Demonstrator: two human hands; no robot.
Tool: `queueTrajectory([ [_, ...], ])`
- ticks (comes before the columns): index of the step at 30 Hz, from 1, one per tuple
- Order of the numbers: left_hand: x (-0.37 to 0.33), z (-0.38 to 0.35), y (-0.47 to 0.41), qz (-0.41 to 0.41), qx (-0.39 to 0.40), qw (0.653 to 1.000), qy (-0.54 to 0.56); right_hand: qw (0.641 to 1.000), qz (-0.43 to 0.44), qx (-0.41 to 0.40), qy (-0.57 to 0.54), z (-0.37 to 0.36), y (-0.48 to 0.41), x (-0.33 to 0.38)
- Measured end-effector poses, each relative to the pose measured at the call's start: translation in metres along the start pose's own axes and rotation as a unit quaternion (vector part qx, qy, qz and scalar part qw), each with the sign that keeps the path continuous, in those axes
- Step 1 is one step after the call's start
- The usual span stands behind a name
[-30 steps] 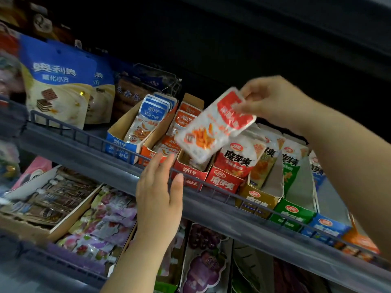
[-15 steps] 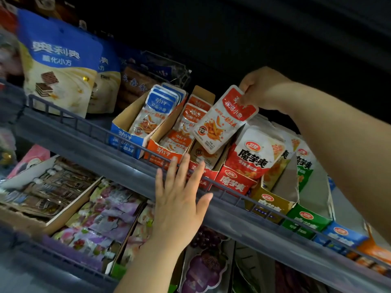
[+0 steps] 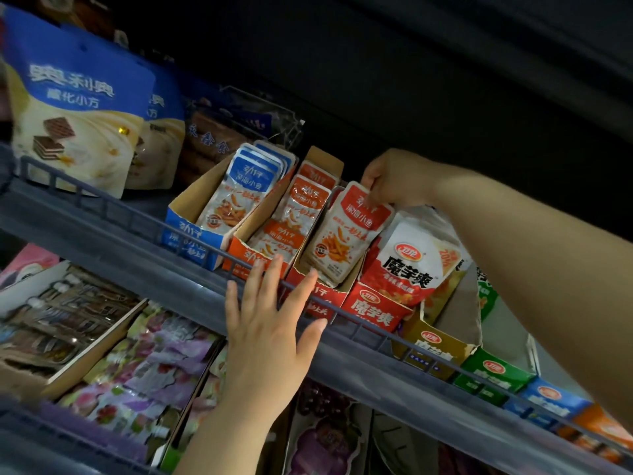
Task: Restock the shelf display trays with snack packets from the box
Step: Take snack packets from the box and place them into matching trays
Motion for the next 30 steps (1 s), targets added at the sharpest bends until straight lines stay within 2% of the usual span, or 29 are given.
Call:
queueTrajectory([
  [7,0.002,0.003,0.0,0.0,-0.008,1.0,0.0,0.999,0.033,-0.008,0.014,-0.008,-0.016,0.013],
  [15,0.002,0.004,0.001,-0.01,-0.032,0.999,-0.011,0.997,-0.006,0.013,0.077,-0.018,-0.029,0.0],
  [21,0.001,0.006,0.001,-0.01,-0.04,0.999,-0.003,0.997,-0.024,-0.001,0.08,-0.017,-0.03,-0.005],
  [30,-0.004,0.013,0.004,-0.004,-0.041,0.999,0.008,0.994,-0.009,-0.091,0.067,0.011,0.005,0.005],
])
Point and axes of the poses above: each hand's wrist, its own y-axis away from the middle knuckle, its own z-axis out of the back of the hand, x = y × z, the point moved 9 cm from there along -y, towards the middle knuckle, and after that the axes turned 11 degrees about x, right-handed, at the moved point
